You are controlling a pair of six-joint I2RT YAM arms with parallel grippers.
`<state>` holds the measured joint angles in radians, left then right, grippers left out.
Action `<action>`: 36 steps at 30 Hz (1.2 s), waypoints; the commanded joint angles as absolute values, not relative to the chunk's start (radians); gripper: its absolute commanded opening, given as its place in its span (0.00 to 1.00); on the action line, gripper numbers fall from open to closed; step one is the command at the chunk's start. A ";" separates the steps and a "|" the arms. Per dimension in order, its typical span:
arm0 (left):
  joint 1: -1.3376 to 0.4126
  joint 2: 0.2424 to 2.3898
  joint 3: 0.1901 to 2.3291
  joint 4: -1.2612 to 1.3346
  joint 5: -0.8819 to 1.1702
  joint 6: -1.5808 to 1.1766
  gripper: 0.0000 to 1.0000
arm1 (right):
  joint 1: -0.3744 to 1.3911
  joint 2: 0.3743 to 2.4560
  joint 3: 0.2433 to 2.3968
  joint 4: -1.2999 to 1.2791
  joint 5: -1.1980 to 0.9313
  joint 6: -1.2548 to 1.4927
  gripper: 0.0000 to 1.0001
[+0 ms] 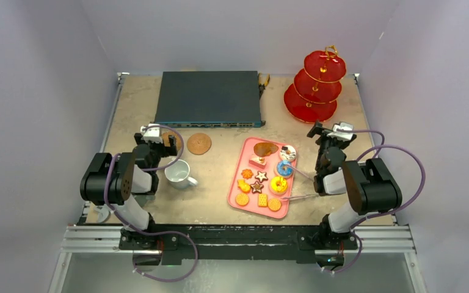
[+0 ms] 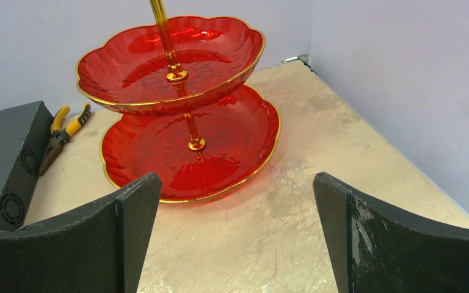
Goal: Serve the afternoon tea
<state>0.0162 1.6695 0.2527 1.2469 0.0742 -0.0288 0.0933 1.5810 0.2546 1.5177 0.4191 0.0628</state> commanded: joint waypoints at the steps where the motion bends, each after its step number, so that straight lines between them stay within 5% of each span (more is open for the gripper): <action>1: 0.010 1.661 0.268 1.281 0.075 -0.015 0.99 | 0.093 1.574 0.256 1.536 0.407 0.051 0.99; 12: 0.011 1.646 0.272 1.279 0.103 -0.015 0.99 | 0.092 1.572 0.255 1.530 0.402 0.055 0.99; 16: 0.017 1.526 0.453 0.874 0.065 -0.033 0.99 | 0.107 1.506 0.262 1.494 0.406 0.017 0.99; 21: 0.017 1.461 0.711 0.337 0.124 0.020 0.99 | 0.140 1.256 0.581 0.679 0.433 0.166 0.99; 25: 0.017 1.400 0.820 0.177 0.160 0.016 0.99 | 0.126 1.120 0.641 0.568 0.280 0.434 0.99; 29: 0.018 1.381 0.981 0.010 0.235 -0.051 0.99 | 0.126 1.064 0.798 0.506 0.110 0.386 0.99; 36: 0.017 1.406 1.168 -0.170 0.229 -0.086 0.99 | 0.124 1.368 1.389 0.064 0.123 0.189 0.99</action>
<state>0.0166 1.4128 1.0695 -0.0280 0.2218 -0.0502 0.1280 1.2430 1.1522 0.3466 0.1623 0.2916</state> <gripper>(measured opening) 0.994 0.986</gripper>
